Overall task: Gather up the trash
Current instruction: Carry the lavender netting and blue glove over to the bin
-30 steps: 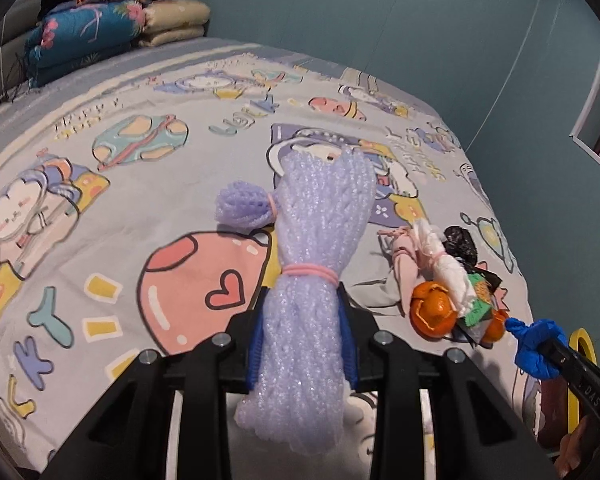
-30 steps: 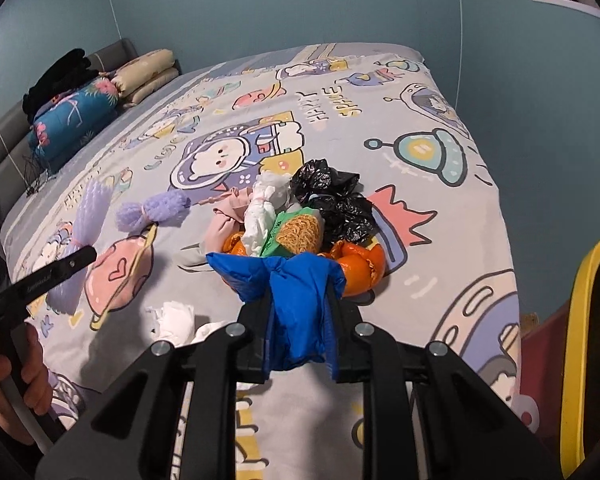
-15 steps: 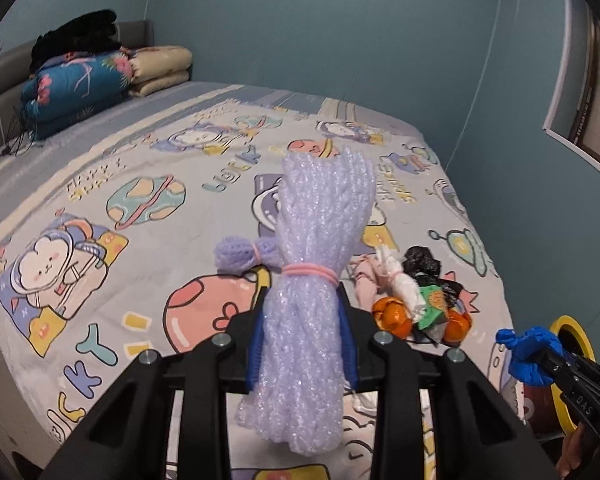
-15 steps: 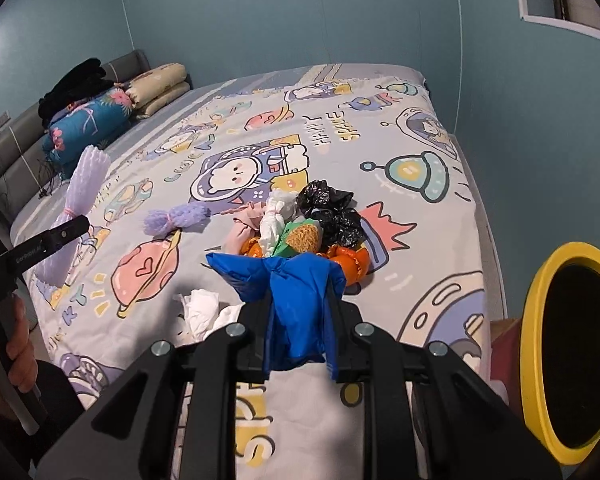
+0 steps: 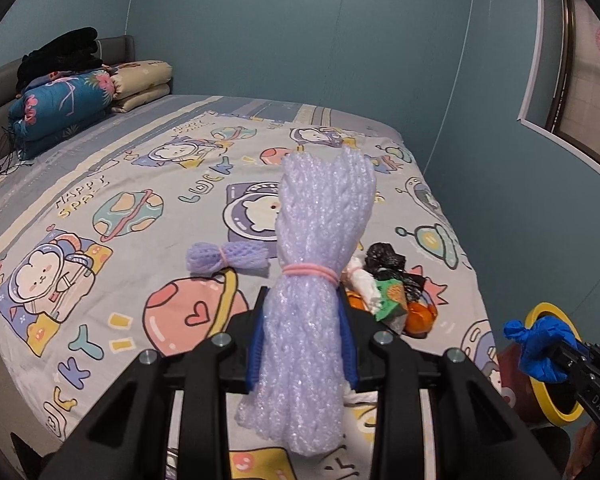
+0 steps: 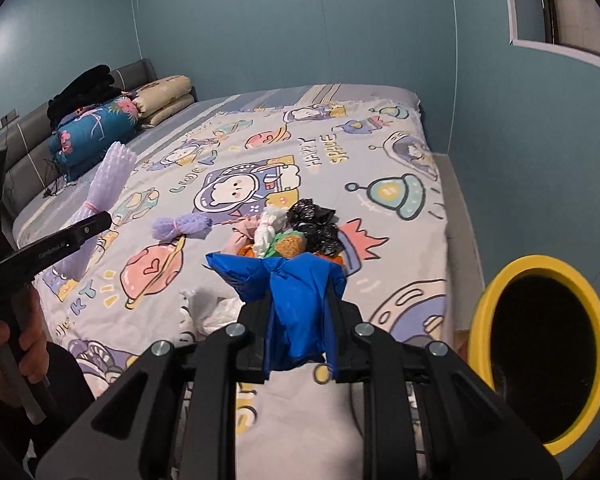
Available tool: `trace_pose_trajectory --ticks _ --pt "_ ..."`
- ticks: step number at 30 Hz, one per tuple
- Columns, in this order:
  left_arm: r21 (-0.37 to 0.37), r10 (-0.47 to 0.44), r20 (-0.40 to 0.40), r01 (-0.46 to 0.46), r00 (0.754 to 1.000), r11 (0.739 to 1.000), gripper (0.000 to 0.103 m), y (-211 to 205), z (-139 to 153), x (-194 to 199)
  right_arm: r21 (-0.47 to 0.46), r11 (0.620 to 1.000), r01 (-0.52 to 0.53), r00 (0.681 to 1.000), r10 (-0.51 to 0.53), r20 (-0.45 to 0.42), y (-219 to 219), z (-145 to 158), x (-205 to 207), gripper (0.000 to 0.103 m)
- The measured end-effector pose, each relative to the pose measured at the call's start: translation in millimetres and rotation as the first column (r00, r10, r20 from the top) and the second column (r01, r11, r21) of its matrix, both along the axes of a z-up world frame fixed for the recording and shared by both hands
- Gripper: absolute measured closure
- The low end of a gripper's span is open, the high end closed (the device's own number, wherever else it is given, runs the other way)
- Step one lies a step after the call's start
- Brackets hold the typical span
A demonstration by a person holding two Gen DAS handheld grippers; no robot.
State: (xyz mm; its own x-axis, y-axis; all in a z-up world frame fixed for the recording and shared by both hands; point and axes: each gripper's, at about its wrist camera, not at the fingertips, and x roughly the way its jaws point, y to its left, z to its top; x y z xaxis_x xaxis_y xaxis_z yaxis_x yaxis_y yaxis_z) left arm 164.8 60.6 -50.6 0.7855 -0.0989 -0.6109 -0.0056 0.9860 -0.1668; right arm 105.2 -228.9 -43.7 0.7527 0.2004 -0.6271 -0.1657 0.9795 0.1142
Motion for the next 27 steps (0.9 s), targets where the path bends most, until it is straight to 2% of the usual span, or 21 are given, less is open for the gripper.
trace_pose_trajectory --ticks 10,27 --pt "0.010 -0.030 -0.003 0.030 1.000 0.999 0.074 -19.1 1.6 -3.7 -0.029 0.999 0.023 0.999 -0.022 0.035 -17.8 18.6 -9.4 0.085" --pt "0.025 -0.087 0.028 0.086 0.996 0.996 0.074 -49.0 20.7 -11.1 -0.040 0.996 0.085 0.993 -0.082 0.085 -44.4 39.5 -19.1 0.085"
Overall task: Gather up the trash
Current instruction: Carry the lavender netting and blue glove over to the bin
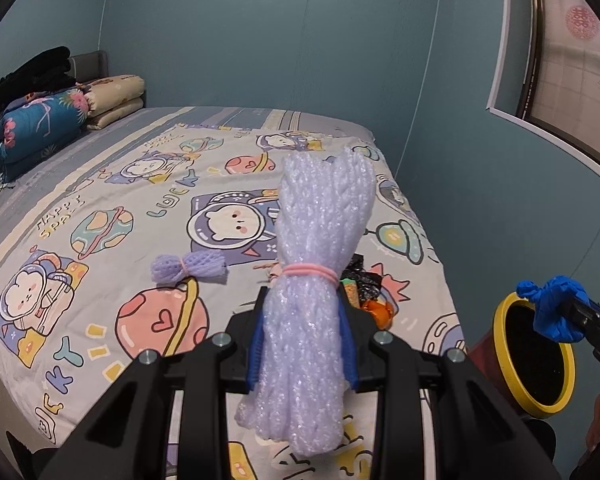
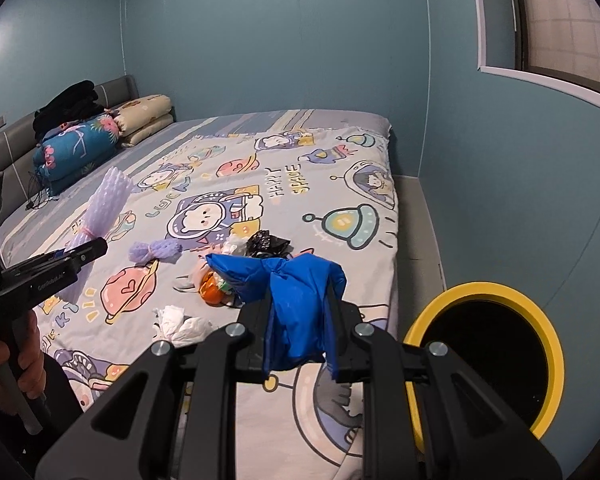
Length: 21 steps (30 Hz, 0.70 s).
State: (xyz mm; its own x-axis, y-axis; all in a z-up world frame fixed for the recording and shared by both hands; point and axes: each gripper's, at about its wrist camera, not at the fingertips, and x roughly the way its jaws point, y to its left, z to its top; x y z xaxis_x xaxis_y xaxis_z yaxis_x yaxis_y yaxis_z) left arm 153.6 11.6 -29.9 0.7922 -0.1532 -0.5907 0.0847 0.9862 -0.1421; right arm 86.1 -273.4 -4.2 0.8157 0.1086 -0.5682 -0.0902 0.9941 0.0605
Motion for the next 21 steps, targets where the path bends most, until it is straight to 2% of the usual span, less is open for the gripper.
trace_pose_trajectory --ticks 21 --pt "-0.017 -0.157 -0.011 0.156 0.988 0.988 0.074 -85.3 8.9 7.8 0.037 0.993 0.111 0.993 -0.112 0.033 -70.6 10.6 -3.3 0.085"
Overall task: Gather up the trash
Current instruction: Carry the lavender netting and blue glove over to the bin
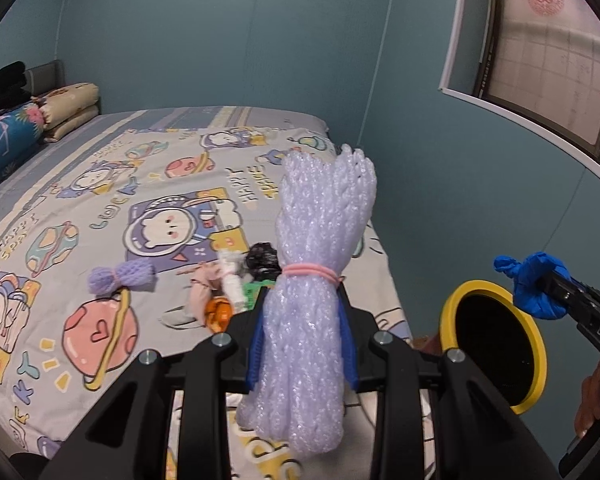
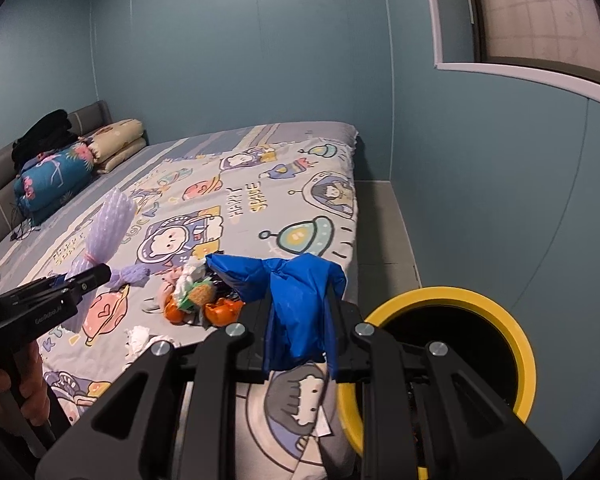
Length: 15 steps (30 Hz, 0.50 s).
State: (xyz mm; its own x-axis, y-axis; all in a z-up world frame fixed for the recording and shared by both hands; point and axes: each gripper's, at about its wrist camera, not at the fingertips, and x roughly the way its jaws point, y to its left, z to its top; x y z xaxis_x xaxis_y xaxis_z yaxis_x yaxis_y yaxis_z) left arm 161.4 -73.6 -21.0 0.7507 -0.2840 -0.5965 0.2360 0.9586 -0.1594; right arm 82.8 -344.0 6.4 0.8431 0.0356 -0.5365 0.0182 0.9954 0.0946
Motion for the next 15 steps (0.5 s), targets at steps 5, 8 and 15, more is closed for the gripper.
trace_pose_trajectory --ticks 5,8,15 --pt "0.000 -0.047 -0.006 0.047 0.999 0.999 0.074 -26.3 0.8 0.5 0.015 0.999 0.034 0.999 -0.034 0.007 -20.5 -0.8 -1.9 0.085" --pt "0.007 -0.078 -0.005 0.078 0.997 0.997 0.074 -45.2 1.3 1.5 0.027 0.998 0.058 0.998 -0.058 0.007 -34.2 -1.8 -3.5 0.085" --pt "0.013 -0.145 -0.010 0.145 0.989 0.989 0.074 -83.6 -0.6 3.7 0.041 0.993 0.110 0.994 -0.110 0.001 -62.8 -5.4 -6.5 0.085"
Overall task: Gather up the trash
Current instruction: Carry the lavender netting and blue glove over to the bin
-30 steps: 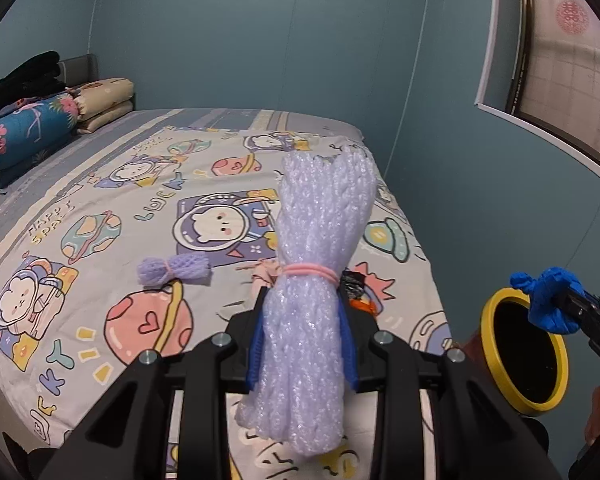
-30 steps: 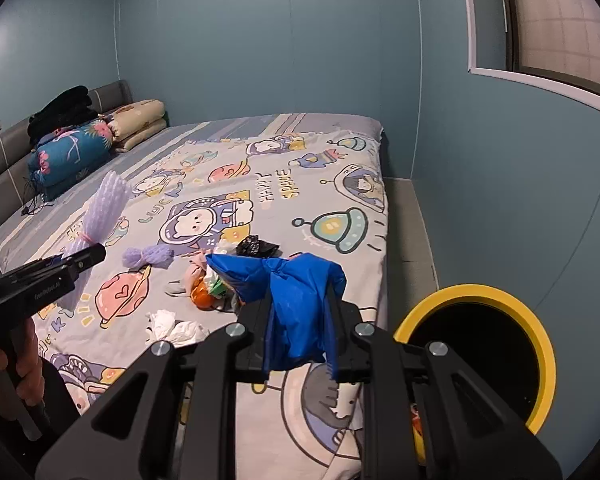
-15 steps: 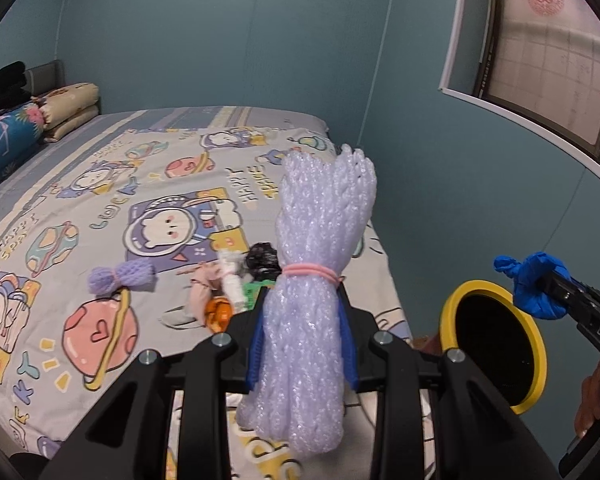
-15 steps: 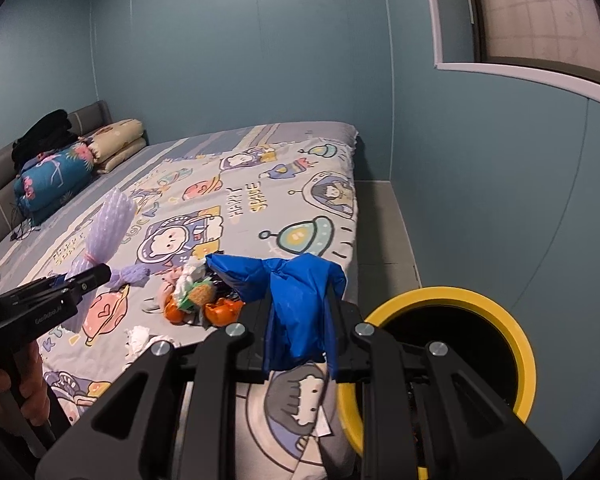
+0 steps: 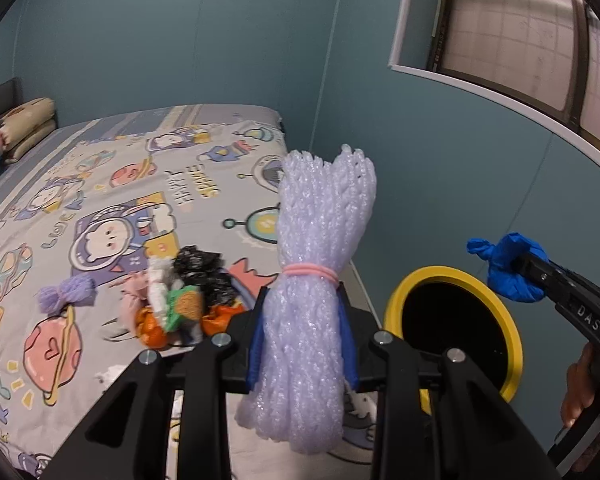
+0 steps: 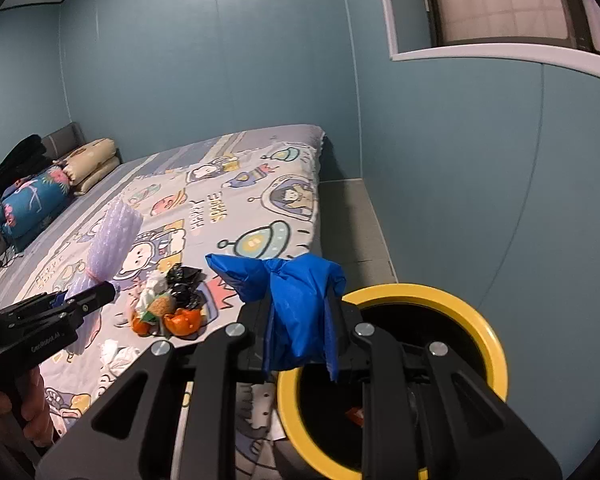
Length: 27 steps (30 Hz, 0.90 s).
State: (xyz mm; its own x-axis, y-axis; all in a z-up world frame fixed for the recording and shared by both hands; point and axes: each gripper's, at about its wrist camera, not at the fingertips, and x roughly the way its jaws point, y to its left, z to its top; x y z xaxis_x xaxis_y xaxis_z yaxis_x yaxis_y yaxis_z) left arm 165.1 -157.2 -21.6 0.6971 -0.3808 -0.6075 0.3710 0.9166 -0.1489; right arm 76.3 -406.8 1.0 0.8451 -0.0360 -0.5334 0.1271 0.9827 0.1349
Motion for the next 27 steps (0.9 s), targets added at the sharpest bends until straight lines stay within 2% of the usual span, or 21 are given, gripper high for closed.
trace_pose_trajectory --ticks 15,27 --pt "0.003 -0.148 -0.033 0.148 0.988 0.989 0.074 -83.7 -15.9 -0.8 0.042 0.994 0.105 0.994 -0.104 -0.025 -59.1 -17.9 1.3 0.084" --pt "0.006 -0.215 -0.133 0.218 0.967 0.976 0.074 -135.3 -56.1 7.5 0.080 0.982 0.169 0.983 -0.162 -0.088 -92.3 -48.0 13.7 0.084"
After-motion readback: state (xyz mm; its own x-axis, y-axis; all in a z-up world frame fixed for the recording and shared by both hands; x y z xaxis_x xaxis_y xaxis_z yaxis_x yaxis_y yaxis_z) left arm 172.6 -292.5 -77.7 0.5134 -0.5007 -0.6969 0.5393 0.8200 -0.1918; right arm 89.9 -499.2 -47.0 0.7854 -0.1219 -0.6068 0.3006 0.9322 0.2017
